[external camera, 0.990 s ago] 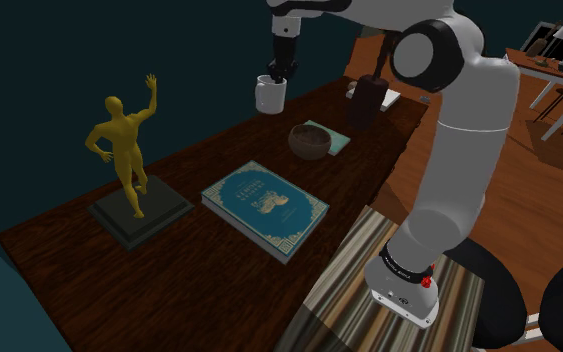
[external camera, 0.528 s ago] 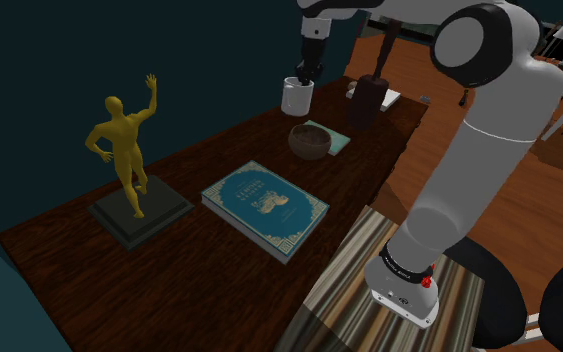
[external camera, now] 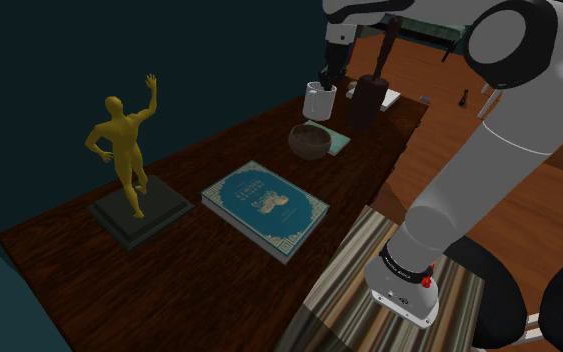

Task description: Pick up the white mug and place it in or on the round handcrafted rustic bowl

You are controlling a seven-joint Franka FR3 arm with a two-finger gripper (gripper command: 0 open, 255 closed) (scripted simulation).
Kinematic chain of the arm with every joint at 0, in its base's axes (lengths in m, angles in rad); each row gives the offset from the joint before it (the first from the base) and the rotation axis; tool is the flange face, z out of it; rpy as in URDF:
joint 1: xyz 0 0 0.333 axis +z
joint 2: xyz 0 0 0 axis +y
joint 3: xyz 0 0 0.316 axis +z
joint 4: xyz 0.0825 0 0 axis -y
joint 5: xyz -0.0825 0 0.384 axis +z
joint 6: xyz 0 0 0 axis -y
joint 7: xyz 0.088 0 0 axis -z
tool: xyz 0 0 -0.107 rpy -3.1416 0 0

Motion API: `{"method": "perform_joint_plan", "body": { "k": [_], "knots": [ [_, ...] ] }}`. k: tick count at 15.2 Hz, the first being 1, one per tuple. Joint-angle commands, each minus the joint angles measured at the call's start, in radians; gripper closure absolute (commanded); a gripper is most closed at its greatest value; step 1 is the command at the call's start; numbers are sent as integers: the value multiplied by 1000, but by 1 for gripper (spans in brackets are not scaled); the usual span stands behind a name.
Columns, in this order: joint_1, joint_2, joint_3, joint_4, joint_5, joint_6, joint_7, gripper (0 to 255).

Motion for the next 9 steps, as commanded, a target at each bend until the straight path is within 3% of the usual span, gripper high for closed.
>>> {"method": "perform_joint_plan", "body": {
  "k": [1, 9],
  "knots": [
    [-1, -2, -1, -28, -1, 26, -1, 255],
    [-1, 11, -2, -121, 2, 132, -1, 255]
  ]
}}
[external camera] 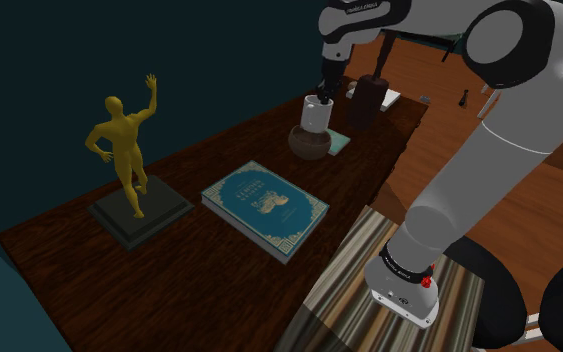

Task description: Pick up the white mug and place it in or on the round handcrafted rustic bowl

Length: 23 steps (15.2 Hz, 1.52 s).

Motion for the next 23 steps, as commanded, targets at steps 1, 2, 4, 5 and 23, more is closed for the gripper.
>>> {"method": "perform_joint_plan", "body": {
  "k": [1, 2, 4, 5, 23],
  "knots": [
    [0, 5, 0, -21, 1, 27, 0, 255],
    [0, 8, 0, -31, 2, 40, 0, 255],
    [0, 14, 0, -51, 3, 66, -1, 255],
    [0, 20, -1, -65, 4, 85, -1, 255],
    [1, 13, 1, 55, 4, -42, -1, 0]
  ]
}}
